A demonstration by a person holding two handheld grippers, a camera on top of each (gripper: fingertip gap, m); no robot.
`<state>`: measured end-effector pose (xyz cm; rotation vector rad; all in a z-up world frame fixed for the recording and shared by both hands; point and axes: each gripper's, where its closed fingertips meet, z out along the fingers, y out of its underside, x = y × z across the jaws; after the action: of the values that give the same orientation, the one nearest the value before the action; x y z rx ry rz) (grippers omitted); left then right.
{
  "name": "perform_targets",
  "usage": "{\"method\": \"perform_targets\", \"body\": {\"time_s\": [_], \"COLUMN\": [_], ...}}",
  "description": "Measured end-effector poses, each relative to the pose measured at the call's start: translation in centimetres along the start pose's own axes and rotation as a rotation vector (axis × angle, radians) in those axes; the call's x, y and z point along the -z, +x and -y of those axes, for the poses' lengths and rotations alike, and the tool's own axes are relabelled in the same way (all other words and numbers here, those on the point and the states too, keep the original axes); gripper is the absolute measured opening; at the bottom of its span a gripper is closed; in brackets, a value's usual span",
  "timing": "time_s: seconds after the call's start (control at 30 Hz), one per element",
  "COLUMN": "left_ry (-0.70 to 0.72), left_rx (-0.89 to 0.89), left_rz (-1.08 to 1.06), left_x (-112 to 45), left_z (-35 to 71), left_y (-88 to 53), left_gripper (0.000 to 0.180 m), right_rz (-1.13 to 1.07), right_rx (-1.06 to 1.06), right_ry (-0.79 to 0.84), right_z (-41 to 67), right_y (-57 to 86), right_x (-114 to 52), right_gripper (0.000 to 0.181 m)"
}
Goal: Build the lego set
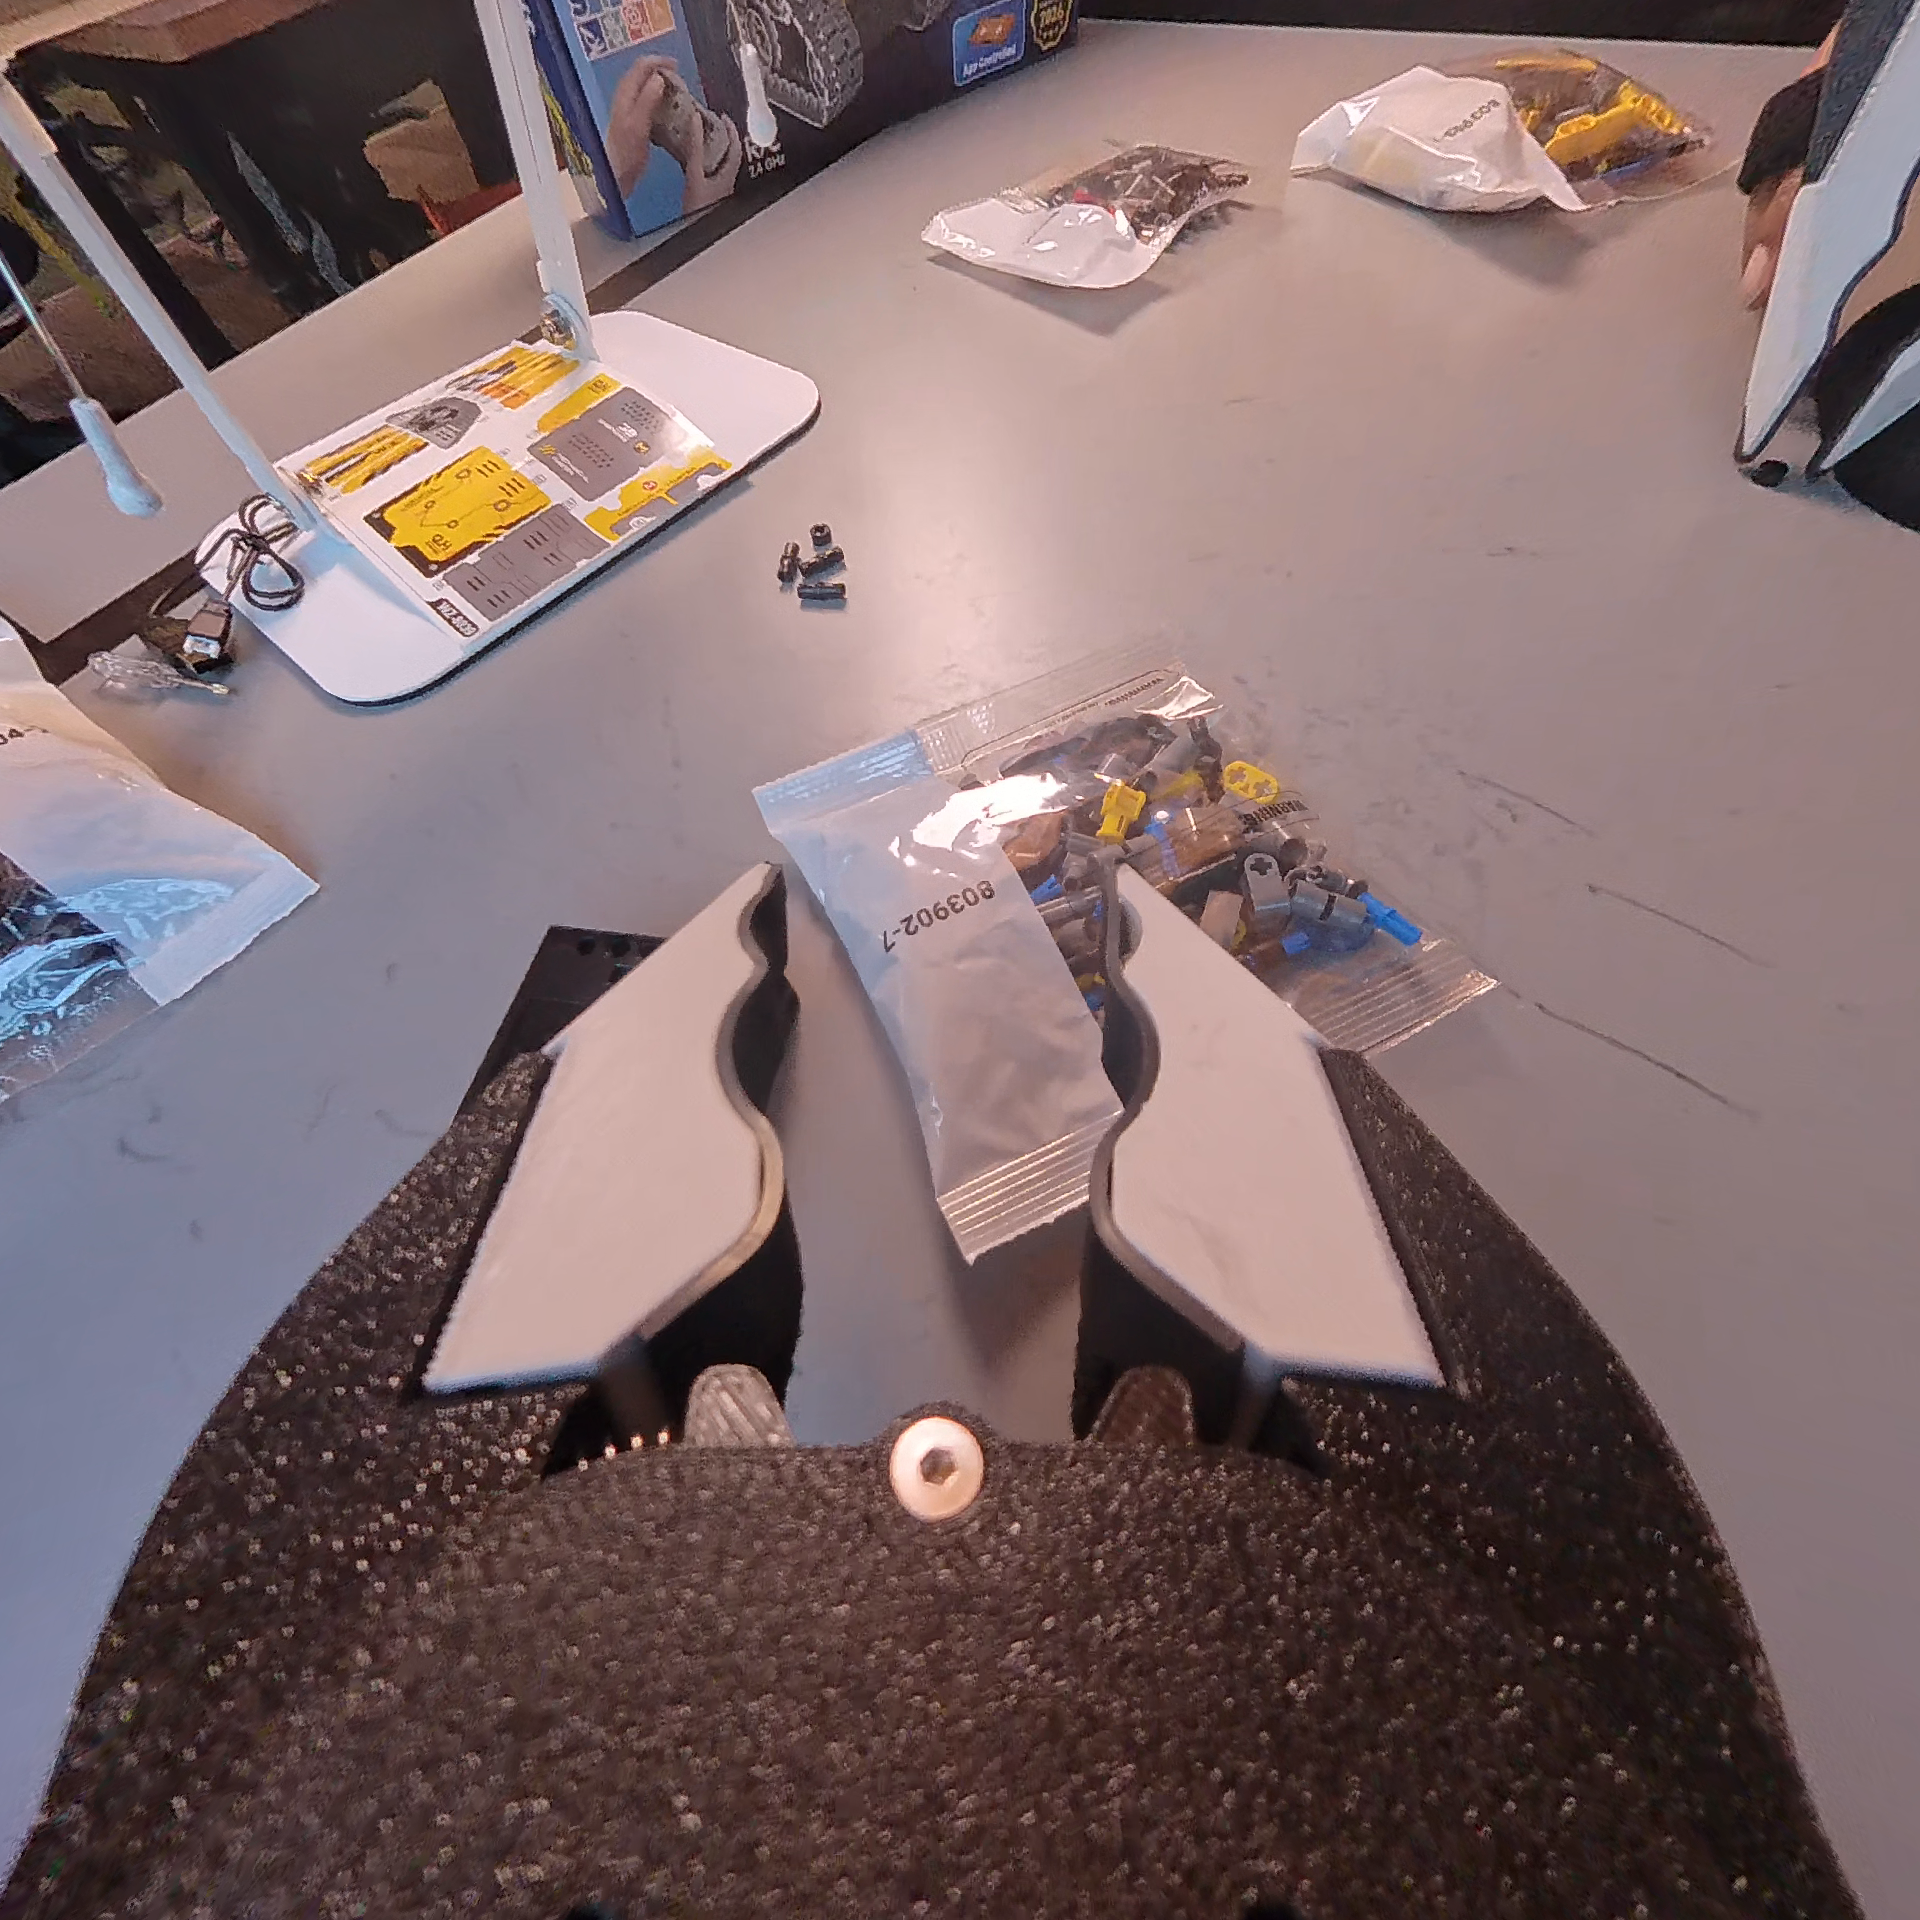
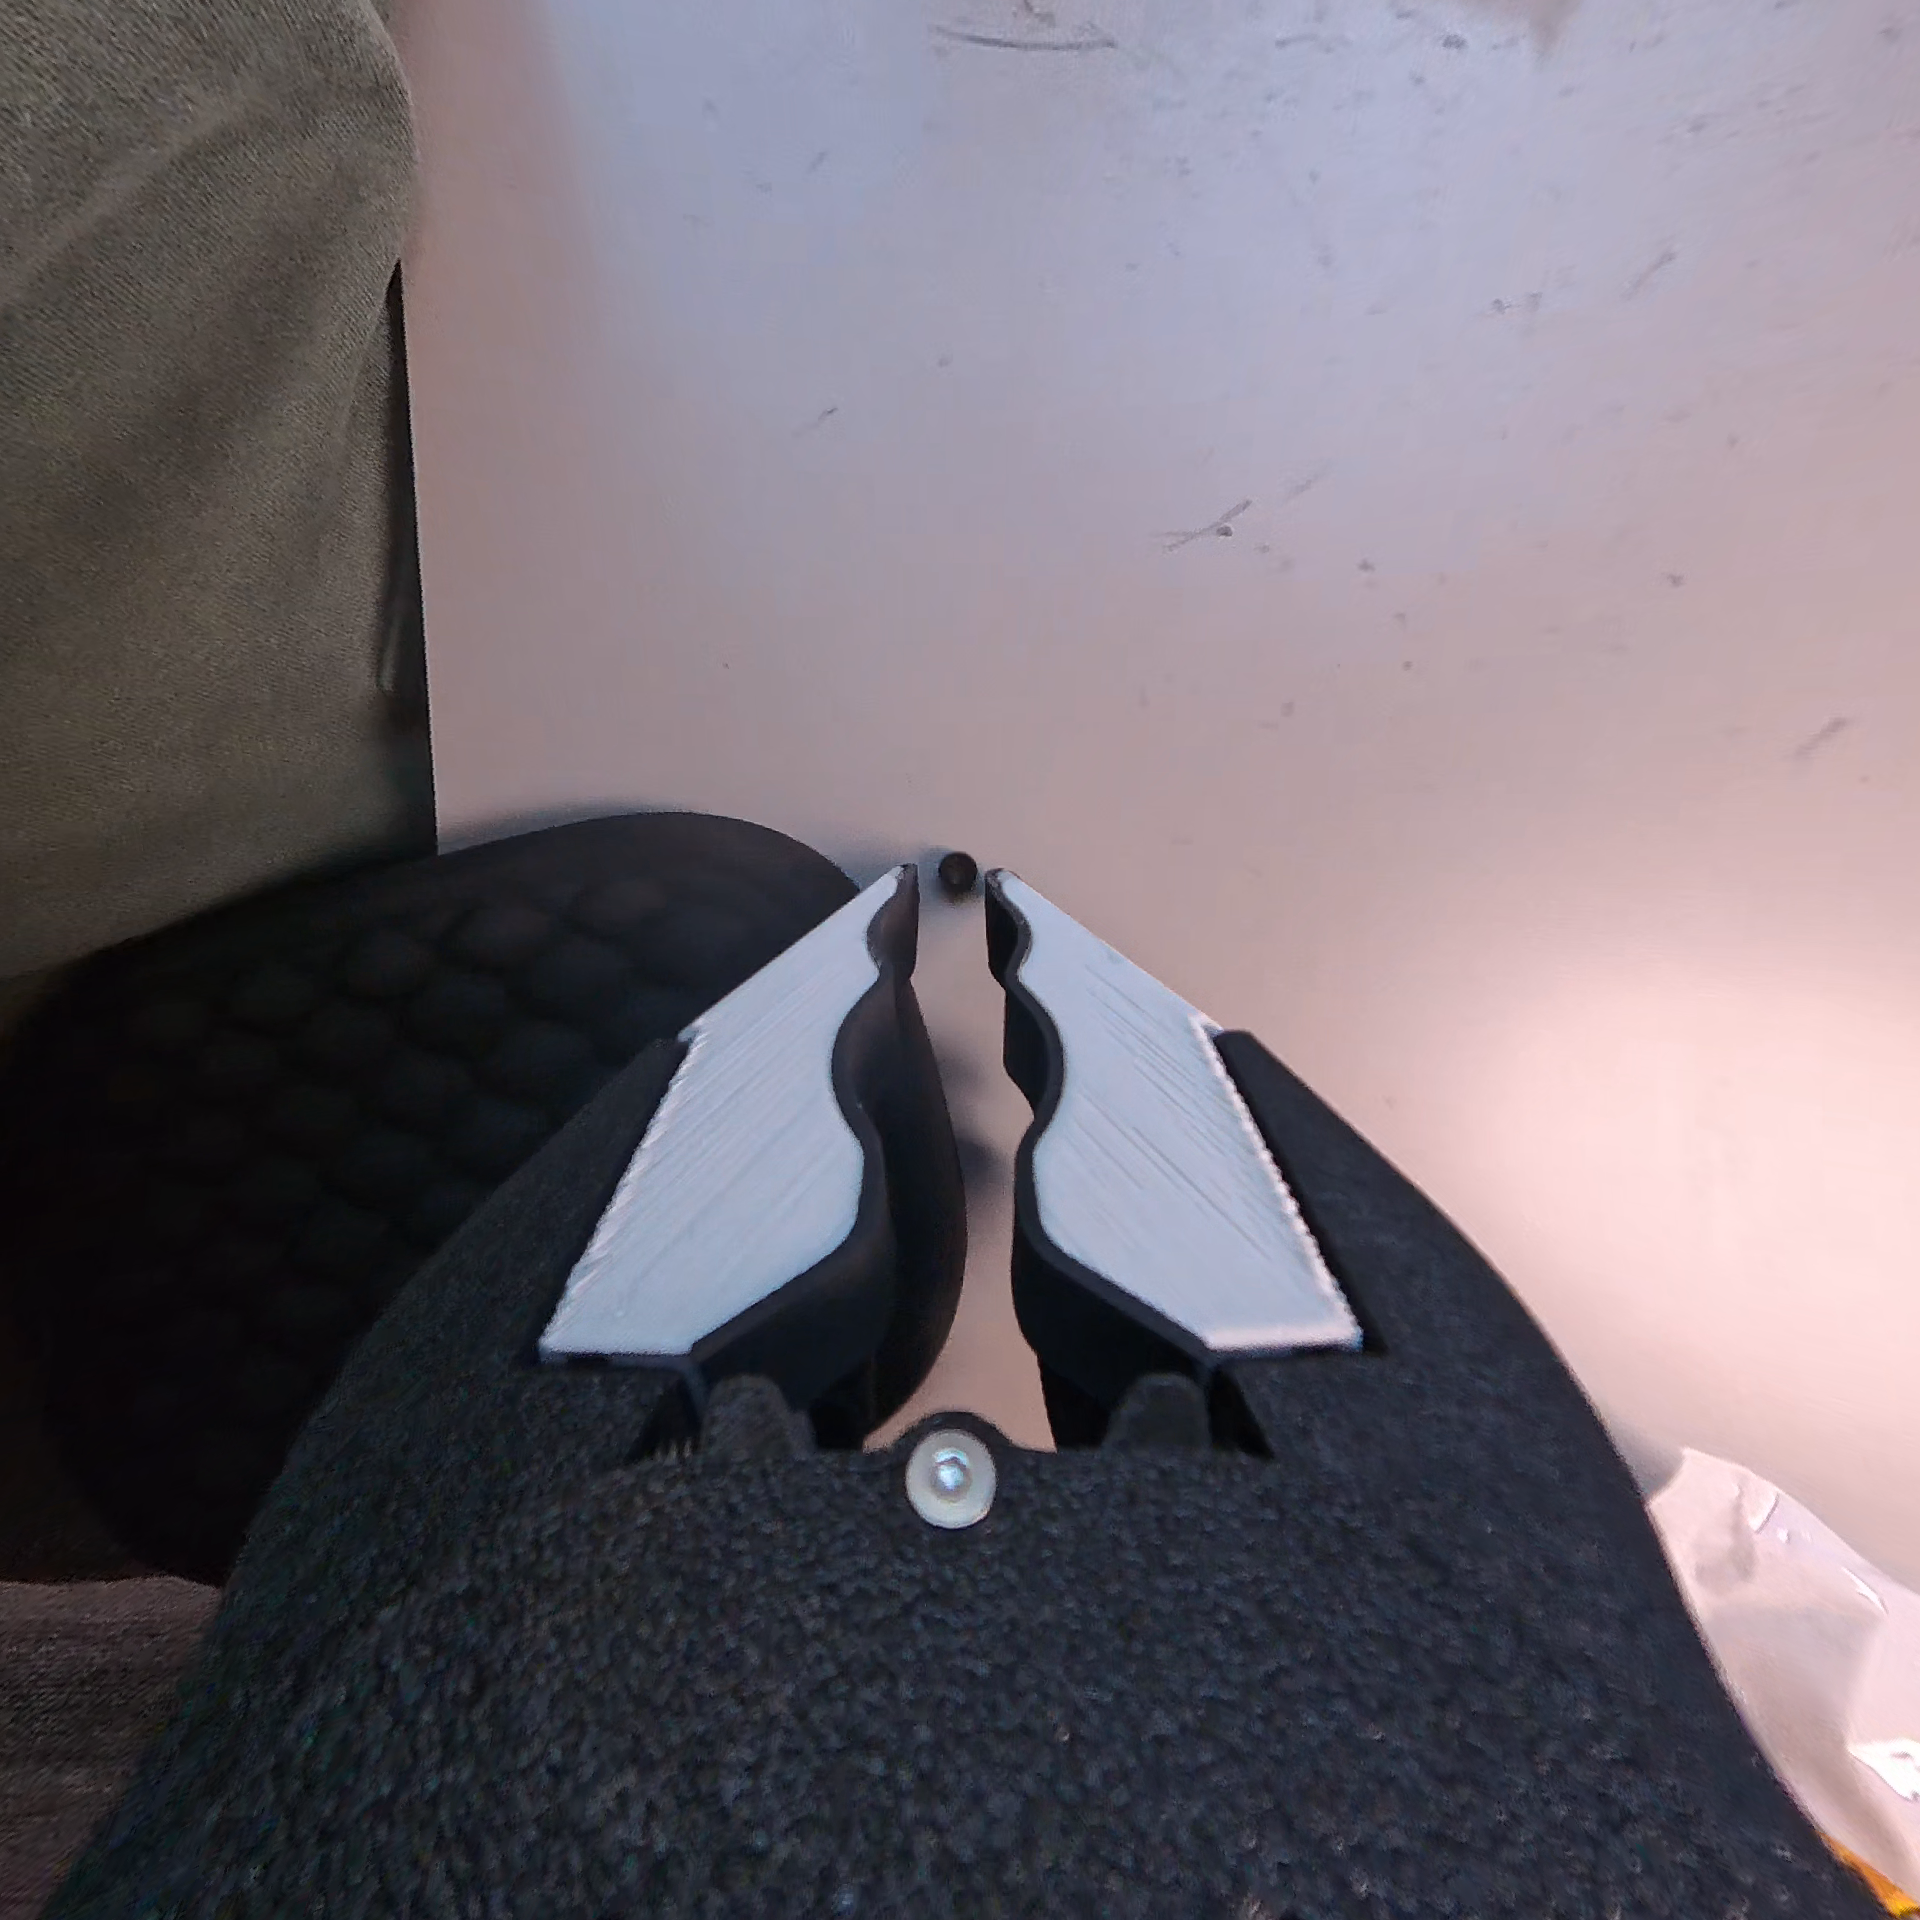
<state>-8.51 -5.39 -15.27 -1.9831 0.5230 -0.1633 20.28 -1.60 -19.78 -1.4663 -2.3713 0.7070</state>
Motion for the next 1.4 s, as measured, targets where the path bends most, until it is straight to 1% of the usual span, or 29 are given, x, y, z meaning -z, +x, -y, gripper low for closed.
{"method": "perform_targets", "body": {"time_s": [0.07,0.13,0.3,0.4,0.5,0.6,0.7,0.83,0.87,0.9,0.93,0.97,1.03,1.1,1.17,1.23,1.3,1.37,1.4], "left_ry": [0.005,0.007,0.001,-0.003,0.0,0.009,0.014,0.02,0.021,0.021,0.02,0.018,0.013,0.007,-0.014,-0.067,-0.125,-0.199,-0.24], "left_rx": [0.004,-0.002,-0.01,-0.008,-0.003,0.005,0.009,0.013,0.017,0.022,0.027,0.033,0.048,0.055,0.048,0.01,-0.042,-0.073,-0.076], "left_rz": [0.006,0.013,0.018,0.01,0.008,0.01,0.008,0.005,0.0,-0.008,-0.017,-0.024,-0.037,-0.062,-0.109,-0.149,-0.169,-0.169,-0.167], "left_x": [0.0,0.1,0.0,-0.1,-0.1,0.0,0.0,0.1,0.1,0.1,0.1,0.1,0.0,0.0,0.1,0.2,0.4,0.5,0.7], "left_z": [0.0,0.1,0.0,-0.1,0.0,0.1,0.1,0.2,0.2,0.2,0.2,0.1,0.1,0.0,-0.3,-0.8,-1.4,-2.4,-3.1], "left_y": [-0.1,-0.2,-0.1,-0.1,-0.1,-0.2,-0.3,-0.3,-0.3,-0.2,-0.2,-0.2,-0.2,0.1,0.7,1.4,1.7,1.4,1.2], "left_gripper": [0.06,0.06,0.06,0.06,0.06,0.06,0.06,0.06,0.06,0.06,0.059,0.058,0.057,0.057,0.057,0.056,0.057,0.06,0.061], "right_rz": [-0.004,-0.011,-0.026,-0.119,-0.231,-0.291,-0.288,-0.262,-0.257,-0.271,-0.3,-0.322,-0.312,-0.243,-0.152,-0.087,-0.075,-0.078,-0.06], "right_rx": [0.013,0.021,0.046,0.048,0.05,0.036,0.006,-0.002,-0.003,-0.016,-0.024,-0.019,-0.012,0.002,0.04,0.084,0.081,0.076,0.07], "right_ry": [-0.005,0.003,0.02,0.092,0.114,0.162,0.153,0.104,0.117,0.131,0.134,0.147,0.205,0.23,0.227,0.211,0.178,0.156,0.183], "right_z": [0.0,0.1,0.7,3.7,7.0,10.9,13.1,13.6,13.8,14.0,13.9,14.0,14.6,14.9,14.8,14.6,14.2,14.1,14.6], "right_y": [0.0,0.2,1.2,5.3,11.4,17.5,22.3,24.9,24.9,25.1,25.4,25.3,23.5,20.2,16.1,12.5,11.0,10.9,10.8], "right_x": [-0.3,-0.4,-0.2,0.3,-0.5,-2.2,-4.8,-7.8,-7.9,-7.8,-7.4,-6.9,-5.7,-5.0,-5.1,-6.1,-7.6,-8.7,-8.7], "right_gripper": [0.01,0.005,0.005,0.005,0.005,0.005,0.005,0.005,0.005,0.011,0.026,0.032,0.032,0.028,0.024,0.024,0.03,0.031,0.025]}}
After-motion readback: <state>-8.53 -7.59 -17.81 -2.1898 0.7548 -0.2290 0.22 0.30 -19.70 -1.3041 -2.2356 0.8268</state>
